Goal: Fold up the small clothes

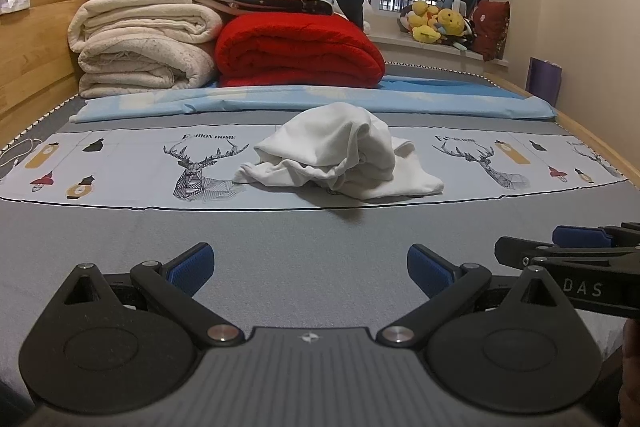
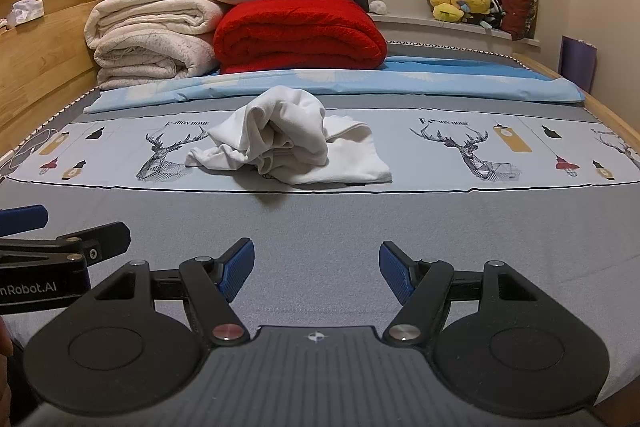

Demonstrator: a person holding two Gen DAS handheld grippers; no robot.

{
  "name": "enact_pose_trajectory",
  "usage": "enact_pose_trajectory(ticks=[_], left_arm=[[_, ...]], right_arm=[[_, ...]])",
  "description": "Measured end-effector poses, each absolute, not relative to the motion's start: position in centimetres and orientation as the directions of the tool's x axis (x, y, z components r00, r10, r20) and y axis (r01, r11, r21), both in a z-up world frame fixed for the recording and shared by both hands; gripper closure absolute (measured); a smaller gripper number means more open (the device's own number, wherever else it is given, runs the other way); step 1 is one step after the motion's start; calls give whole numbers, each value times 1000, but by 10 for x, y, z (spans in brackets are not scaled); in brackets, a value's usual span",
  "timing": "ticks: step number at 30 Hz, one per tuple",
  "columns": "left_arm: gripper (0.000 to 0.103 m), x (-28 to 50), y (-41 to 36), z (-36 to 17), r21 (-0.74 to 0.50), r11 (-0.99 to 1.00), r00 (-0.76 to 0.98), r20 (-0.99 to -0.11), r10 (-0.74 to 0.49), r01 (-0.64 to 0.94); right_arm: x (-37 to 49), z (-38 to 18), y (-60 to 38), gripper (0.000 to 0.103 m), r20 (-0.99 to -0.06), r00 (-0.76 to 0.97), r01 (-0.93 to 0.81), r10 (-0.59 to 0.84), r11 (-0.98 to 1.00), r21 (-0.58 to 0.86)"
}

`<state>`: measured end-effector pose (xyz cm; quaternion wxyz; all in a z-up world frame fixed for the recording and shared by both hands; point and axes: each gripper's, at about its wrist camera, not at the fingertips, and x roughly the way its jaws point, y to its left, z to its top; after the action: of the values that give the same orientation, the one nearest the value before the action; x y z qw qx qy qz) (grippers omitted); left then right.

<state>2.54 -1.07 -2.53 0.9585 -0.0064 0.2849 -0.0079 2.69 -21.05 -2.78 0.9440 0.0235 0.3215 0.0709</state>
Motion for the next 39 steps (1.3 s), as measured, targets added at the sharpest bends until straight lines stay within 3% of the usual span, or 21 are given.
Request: enact_pose_trajectory(ticks=[14, 19, 23, 25, 30, 34, 39], left_arm=[[1, 24, -11, -28, -2, 1000, 835, -550, -19, 21], [16, 29, -11, -32, 37, 999, 828, -561, -8, 35], [25, 38, -10, -41, 50, 997, 805, -594, -17, 57], [27, 48, -14, -46, 76, 994, 788, -615, -17, 81], [27, 89, -25, -57, 160, 979, 782, -623, 3, 123], [25, 146, -32, -80, 197, 972, 770, -637, 30, 126], [17, 225, -38, -116, 254, 959, 756, -651, 72, 127]], right_arm=[[27, -27, -209, 32, -599, 787, -109, 147, 989, 100], [38, -9, -221, 36, -563, 815, -98, 139, 990, 103], [65, 16, -241, 52, -505, 851, -116, 148, 989, 94], [86, 25, -251, 71, -473, 869, -127, 147, 989, 75], [126, 21, -284, 75, -416, 900, -82, 132, 987, 136], [141, -5, -300, 72, -519, 845, -6, 125, 975, 224], [152, -8, -308, 72, -515, 841, -49, 166, 971, 233]])
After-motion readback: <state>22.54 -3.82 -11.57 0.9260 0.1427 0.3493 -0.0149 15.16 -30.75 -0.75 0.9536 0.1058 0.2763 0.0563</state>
